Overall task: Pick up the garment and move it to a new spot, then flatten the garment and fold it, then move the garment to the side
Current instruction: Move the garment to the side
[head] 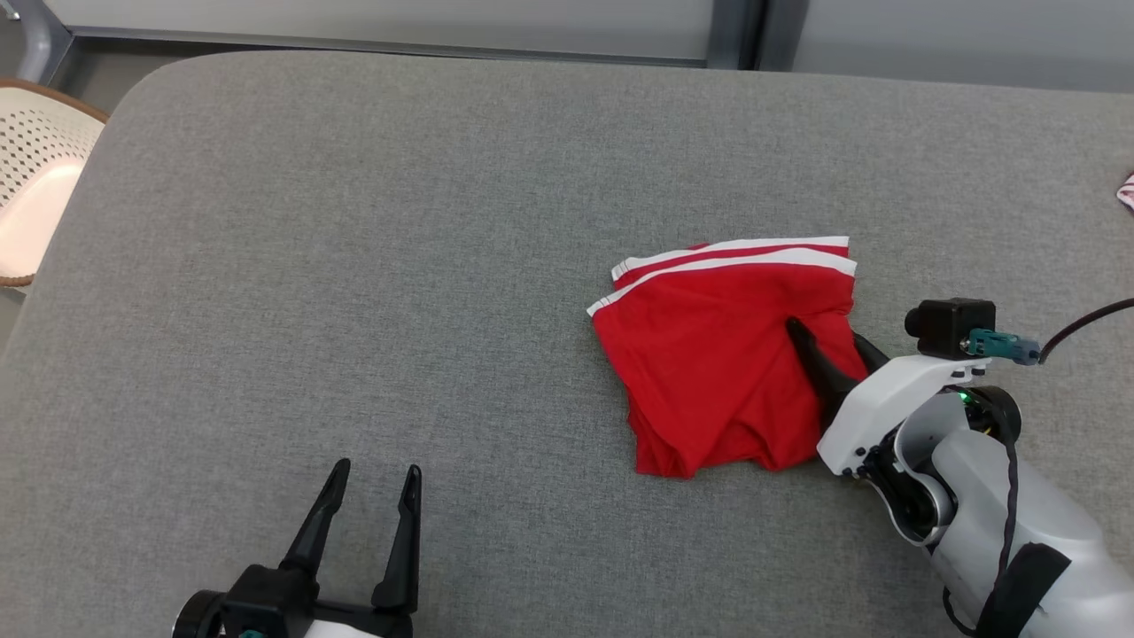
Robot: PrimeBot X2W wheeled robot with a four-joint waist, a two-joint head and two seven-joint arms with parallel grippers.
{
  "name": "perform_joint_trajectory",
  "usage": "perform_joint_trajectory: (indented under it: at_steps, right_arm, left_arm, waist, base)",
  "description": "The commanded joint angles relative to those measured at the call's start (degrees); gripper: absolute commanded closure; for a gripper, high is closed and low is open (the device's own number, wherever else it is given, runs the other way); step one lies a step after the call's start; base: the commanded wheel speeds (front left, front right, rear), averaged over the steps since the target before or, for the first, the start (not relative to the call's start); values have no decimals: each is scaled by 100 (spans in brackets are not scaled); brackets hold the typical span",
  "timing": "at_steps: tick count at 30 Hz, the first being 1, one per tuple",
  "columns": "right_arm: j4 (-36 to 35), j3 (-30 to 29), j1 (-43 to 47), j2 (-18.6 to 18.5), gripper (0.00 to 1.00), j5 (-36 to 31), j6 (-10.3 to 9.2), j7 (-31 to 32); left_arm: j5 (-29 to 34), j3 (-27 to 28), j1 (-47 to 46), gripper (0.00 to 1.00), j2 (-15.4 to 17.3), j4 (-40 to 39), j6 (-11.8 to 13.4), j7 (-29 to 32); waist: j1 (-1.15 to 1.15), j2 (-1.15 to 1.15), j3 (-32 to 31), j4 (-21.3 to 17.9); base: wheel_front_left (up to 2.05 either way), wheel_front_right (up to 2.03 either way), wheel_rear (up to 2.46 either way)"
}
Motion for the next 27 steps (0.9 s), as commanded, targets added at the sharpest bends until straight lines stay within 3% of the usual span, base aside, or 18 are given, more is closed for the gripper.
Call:
perform_joint_trajectory:
  at_steps: [1, 10, 18, 27]
  right_arm:
    - [27, 168, -35, -36, 100, 113, -1, -118]
    - [-12, 654, -668, -701, 100, 1, -6, -533]
    - [-111, 765, -1461, -1884, 100, -359, -6, -482]
    - [-234, 317, -2031, -2982, 100, -667, -6, -359]
  left_arm:
    - [42, 61, -144, 0, 16, -59, -30, 1]
    - [175, 208, -284, 0, 15, -255, -142, 1]
    - [385, 346, -562, 0, 17, -452, -346, 1]
    - [516, 527, -890, 0, 37, -745, -492, 1]
  waist:
    - [0, 0, 131, -37]
    - [0, 0, 379, -613]
    - [0, 0, 907, -1102]
    - [0, 0, 1448, -1154]
  base:
    - [0, 0, 0]
    - [0, 0, 0]
    - [0, 0, 0]
    - [0, 0, 0]
